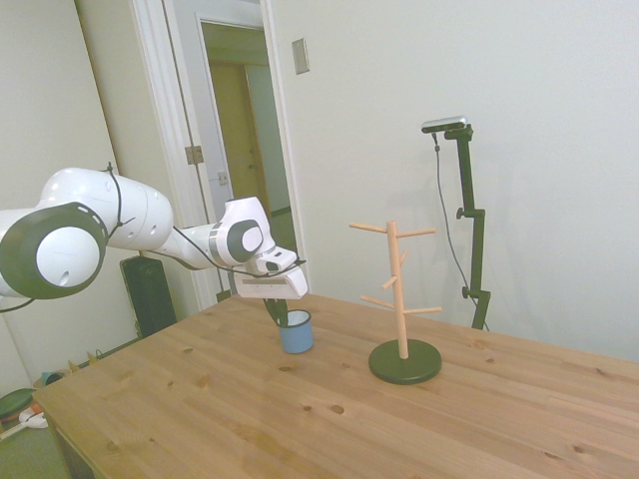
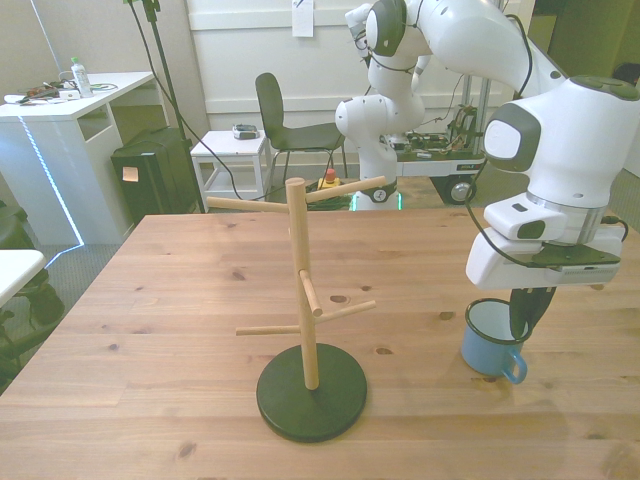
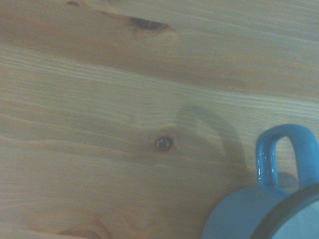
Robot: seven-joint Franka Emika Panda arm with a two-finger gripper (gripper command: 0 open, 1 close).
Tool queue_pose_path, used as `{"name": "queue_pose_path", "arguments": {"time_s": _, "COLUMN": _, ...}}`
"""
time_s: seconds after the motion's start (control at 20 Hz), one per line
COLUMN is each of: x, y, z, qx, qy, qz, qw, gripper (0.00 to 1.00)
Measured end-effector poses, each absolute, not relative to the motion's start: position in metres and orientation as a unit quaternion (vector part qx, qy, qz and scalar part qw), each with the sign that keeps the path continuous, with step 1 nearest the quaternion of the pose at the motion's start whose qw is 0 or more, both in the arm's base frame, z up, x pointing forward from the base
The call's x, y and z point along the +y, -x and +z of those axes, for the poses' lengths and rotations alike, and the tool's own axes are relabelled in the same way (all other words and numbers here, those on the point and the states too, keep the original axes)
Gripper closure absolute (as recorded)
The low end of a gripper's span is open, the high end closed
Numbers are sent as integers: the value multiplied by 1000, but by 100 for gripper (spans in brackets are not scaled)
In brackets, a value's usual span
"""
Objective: Hang the mug
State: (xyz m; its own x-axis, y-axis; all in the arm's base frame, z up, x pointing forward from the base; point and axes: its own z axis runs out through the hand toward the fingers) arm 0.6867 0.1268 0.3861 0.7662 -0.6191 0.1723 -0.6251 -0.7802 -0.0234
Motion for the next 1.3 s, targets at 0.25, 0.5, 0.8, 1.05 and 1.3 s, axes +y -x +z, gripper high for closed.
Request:
{"name": "queue_pose_path", "arguments": {"time_s": 0.25, "x": 117, "y": -680, "z": 386, "qx": -336, "qy": -938, "qz": 86, "qw": 20, "gripper": 100}}
{"name": "queue_pose_path", "arguments": {"time_s": 0.5, "x": 98, "y": -670, "z": 408, "qx": -343, "qy": -934, "qz": 95, "qw": 19, "gripper": 100}}
{"name": "queue_pose_path", "arguments": {"time_s": 0.8, "x": 71, "y": -656, "z": 440, "qx": -345, "qy": -932, "qz": 109, "qw": 14, "gripper": 100}}
{"name": "queue_pose_path", "arguments": {"time_s": 1.05, "x": 60, "y": -638, "z": 486, "qx": -343, "qy": -930, "qz": 135, "qw": 1, "gripper": 100}}
{"name": "queue_pose_path", "arguments": {"time_s": 1.3, "x": 45, "y": -620, "z": 530, "qx": -337, "qy": -929, "qz": 155, "qw": -9, "gripper": 100}}
